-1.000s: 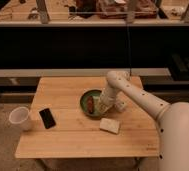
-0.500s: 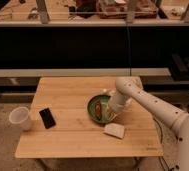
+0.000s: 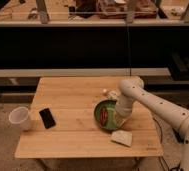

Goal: Push the ceramic bowl across the table

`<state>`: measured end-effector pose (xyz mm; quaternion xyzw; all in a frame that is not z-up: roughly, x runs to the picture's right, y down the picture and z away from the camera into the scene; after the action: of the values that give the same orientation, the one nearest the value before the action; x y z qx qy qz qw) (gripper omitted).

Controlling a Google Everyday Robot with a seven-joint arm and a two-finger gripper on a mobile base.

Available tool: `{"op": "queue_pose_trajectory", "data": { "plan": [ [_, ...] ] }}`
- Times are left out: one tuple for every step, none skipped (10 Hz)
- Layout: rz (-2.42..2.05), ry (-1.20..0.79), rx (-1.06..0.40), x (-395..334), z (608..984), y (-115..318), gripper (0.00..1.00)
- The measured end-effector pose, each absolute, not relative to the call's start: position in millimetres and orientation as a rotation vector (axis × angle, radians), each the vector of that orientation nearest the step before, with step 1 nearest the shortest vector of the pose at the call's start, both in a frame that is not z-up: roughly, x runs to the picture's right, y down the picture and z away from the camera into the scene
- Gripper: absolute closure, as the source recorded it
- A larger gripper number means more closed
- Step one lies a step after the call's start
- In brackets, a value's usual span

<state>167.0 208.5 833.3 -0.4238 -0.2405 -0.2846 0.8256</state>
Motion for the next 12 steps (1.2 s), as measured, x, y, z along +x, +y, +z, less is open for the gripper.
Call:
{"op": "queue_pose_trajectory", "data": {
  "plan": [
    [-0.585, -0.480, -0.935, 187, 831, 219, 0.83],
    [-0.564, -0.471, -0.970, 197, 827, 232, 0.83],
    [-0.538, -0.461, -1.000, 206, 827, 246, 0.82],
    [-0.540, -0.458, -1.001, 208, 826, 246, 0.79],
    [-0.543, -0.456, -1.003, 208, 826, 245, 0.70],
    [-0.545, -0.455, -1.004, 209, 826, 245, 0.61],
    [-0.544, -0.456, -1.003, 209, 826, 245, 0.57],
    [-0.546, -0.456, -1.004, 208, 825, 245, 0.60],
    [-0.546, -0.447, -1.005, 205, 824, 246, 0.68],
    [-0.544, -0.449, -1.008, 198, 823, 247, 0.74],
    [-0.547, -0.454, -1.008, 194, 823, 246, 0.76],
    [-0.546, -0.456, -1.008, 193, 823, 246, 0.76]
  ]
}}
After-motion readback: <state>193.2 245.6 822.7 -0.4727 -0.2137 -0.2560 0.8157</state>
